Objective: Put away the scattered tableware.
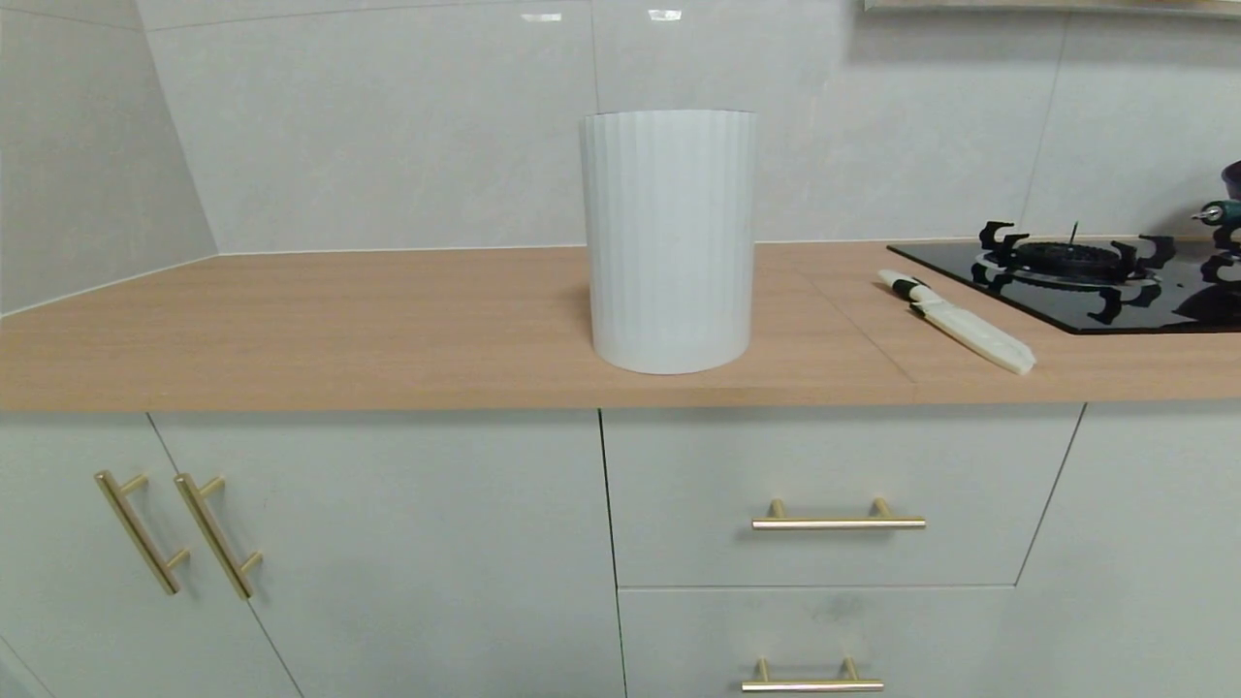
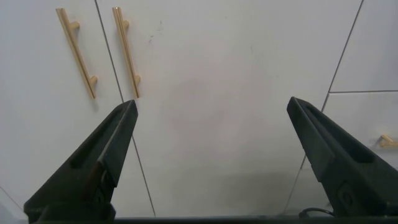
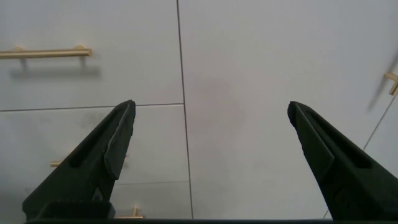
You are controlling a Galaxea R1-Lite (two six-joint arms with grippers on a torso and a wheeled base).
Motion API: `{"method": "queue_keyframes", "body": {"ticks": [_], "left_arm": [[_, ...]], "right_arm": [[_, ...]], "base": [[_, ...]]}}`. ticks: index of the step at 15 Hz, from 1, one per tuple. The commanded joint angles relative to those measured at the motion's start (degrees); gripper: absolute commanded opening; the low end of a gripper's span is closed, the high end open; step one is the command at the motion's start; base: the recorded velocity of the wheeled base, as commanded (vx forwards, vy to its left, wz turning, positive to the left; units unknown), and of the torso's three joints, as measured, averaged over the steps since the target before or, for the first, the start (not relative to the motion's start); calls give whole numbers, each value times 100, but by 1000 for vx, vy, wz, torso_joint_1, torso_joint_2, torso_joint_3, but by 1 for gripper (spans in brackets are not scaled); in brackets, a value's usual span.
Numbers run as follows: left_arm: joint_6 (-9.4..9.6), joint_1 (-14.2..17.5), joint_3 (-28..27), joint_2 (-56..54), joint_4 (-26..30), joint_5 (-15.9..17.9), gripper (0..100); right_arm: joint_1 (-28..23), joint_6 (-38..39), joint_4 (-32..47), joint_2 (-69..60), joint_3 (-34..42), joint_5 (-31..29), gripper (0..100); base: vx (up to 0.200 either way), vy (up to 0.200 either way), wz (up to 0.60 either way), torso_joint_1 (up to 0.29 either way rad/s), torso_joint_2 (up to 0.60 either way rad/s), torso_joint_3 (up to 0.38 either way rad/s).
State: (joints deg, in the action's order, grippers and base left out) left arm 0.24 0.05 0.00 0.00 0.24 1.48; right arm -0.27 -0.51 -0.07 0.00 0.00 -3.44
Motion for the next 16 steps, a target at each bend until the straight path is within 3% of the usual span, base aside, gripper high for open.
{"method": "queue_keyframes", "body": {"ticks": [1,6,16], "left_arm": [[2,4,0,0,2,2,100],[2,4,0,0,2,2,100],[2,4,0,0,2,2,100]], "right_arm": [[0,-2,-1,18,0,1,100],[0,-2,-1,9,0,1,100],[0,-2,-1,9,0,1,100]], "base": [[0,0,0,0,0,0],[0,0,0,61,-215,-202],[0,0,0,178,-496,-288]]}}
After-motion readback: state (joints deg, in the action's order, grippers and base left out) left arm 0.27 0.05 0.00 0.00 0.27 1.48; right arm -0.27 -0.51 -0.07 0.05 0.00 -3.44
